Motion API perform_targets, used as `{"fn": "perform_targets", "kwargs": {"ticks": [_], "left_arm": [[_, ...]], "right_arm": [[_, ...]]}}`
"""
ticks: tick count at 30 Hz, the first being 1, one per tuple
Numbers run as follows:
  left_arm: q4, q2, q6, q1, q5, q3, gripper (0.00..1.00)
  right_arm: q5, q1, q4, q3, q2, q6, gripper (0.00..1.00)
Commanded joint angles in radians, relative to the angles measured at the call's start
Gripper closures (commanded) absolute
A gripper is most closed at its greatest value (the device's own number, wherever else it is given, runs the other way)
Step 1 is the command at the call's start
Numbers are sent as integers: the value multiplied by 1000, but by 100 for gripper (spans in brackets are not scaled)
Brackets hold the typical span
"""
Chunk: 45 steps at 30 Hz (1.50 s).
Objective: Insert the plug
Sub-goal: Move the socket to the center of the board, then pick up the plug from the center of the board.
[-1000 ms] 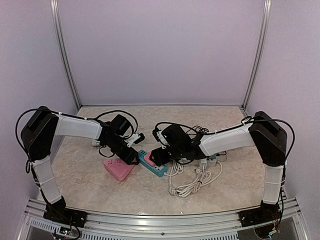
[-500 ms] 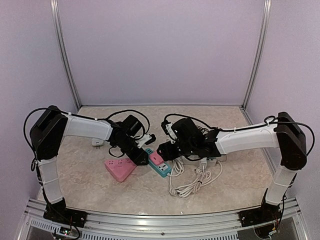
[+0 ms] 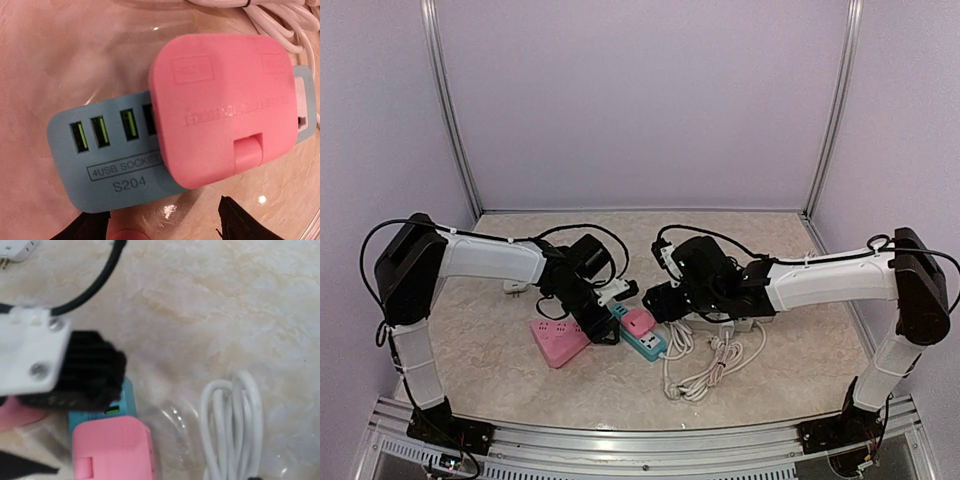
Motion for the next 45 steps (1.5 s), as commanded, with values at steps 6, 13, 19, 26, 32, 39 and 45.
{"fn": "perform_targets", "kwargs": {"ticks": [6, 13, 19, 26, 32, 39, 45], "left_arm": [[-255, -159, 231, 30, 30, 29, 23], [-378, -290, 350, 188, 39, 49, 24], [-341, -330, 323, 550, -69, 74, 19], [17, -350, -168, 729, -97, -105, 13], [108, -255, -370, 648, -228, -114, 9], [101, -74, -489, 628, -364, -30, 1], [107, 1, -489, 592, -365, -9, 1]], "right_arm": [[16, 47, -40, 57, -11, -26, 28], [29, 86, -56, 113, 24, -44, 28], [52, 124, -85, 164, 69, -51, 27], [80, 157, -135, 240, 141, -43, 27], [116, 180, -169, 258, 171, -17, 27], [137, 188, -183, 241, 167, 8, 27], [143, 190, -191, 251, 181, 7, 27]]}}
